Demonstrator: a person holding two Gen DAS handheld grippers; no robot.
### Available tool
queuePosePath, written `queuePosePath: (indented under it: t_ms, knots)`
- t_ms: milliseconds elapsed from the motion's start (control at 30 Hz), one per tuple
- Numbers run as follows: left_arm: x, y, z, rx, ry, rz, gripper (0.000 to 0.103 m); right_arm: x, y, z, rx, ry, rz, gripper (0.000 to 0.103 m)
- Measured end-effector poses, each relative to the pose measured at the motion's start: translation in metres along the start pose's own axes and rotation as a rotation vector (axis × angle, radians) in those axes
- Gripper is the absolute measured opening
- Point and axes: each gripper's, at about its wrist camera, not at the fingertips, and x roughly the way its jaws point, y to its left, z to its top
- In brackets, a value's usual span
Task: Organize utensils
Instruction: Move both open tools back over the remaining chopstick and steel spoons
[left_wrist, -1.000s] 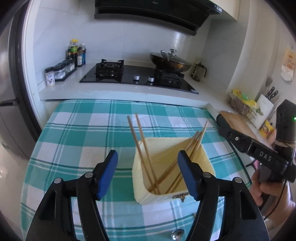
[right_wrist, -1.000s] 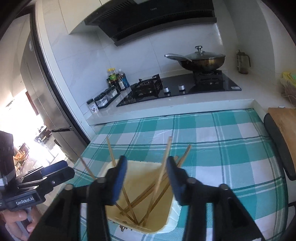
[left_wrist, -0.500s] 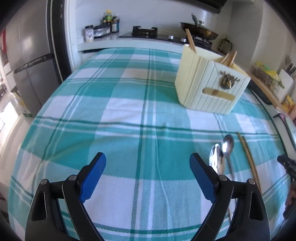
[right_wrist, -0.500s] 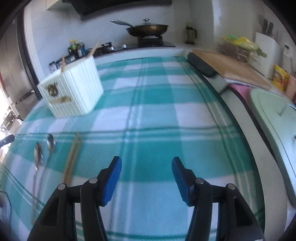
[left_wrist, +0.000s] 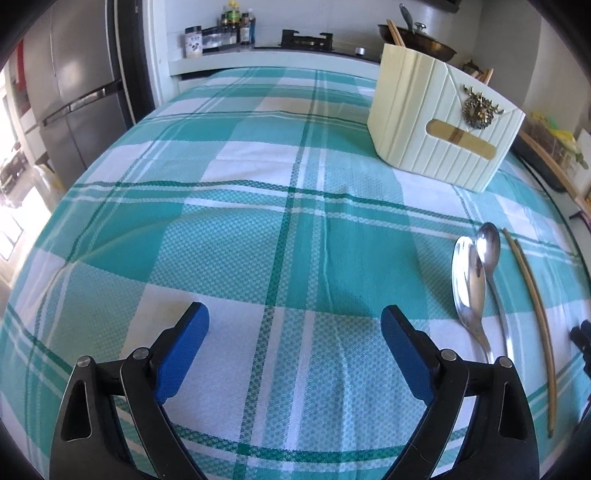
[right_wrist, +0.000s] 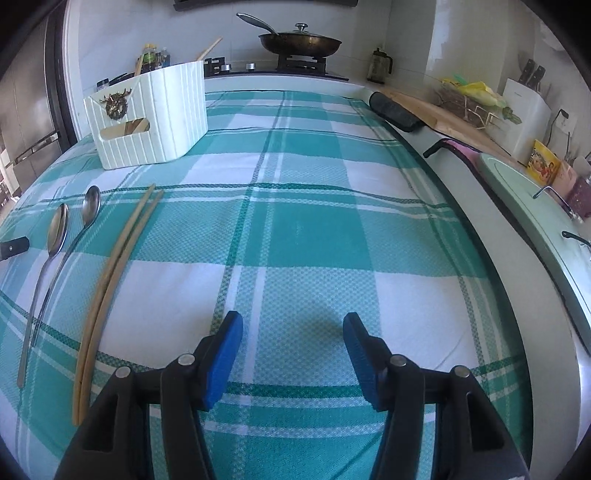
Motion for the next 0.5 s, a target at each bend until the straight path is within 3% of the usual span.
queuePosePath:
  t_ms: [100, 500]
  knots:
    - [0.0048, -0.0095, 0.001, 0.044, 0.02, 0.033, 0.101, 0.0024, -0.0046, -0.0003, 0.026, 0.007, 0.026, 0.059]
    - [0.0033, -0.008, -0.0013, 0.032, 0.017, 0.035, 0.102, 0.0038, -0.0059, -0.0011, 0.047, 0.011, 0.031, 0.063]
